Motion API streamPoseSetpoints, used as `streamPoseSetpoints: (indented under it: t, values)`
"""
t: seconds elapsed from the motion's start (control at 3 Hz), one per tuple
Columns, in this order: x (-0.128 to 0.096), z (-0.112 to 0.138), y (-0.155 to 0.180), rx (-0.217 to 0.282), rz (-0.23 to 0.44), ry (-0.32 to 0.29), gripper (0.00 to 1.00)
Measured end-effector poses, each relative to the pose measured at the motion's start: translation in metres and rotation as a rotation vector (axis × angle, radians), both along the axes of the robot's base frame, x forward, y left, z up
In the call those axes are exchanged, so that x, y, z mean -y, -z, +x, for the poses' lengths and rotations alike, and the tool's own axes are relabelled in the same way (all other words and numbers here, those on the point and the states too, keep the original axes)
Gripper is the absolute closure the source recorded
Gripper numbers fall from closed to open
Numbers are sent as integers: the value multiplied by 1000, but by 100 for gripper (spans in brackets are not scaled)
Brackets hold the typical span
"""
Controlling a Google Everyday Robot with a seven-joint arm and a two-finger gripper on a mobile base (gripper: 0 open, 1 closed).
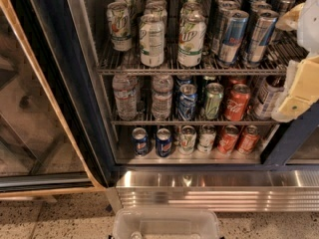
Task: Pick 7up can from top shelf of fridge
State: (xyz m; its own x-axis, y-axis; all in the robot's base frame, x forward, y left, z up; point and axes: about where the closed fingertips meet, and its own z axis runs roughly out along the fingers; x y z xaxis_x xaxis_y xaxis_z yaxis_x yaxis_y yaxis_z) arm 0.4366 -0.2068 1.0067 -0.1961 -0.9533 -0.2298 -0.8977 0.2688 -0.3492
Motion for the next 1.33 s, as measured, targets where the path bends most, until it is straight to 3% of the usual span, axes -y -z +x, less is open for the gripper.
streamPoseSetpoints:
  t: [0.67, 1.0, 1.33]
  values:
    - [-7, 3, 2, 15, 34, -5, 0]
    - [-4, 2, 16, 44, 160, 50, 0]
    - [-5, 13, 34, 105, 344, 90, 0]
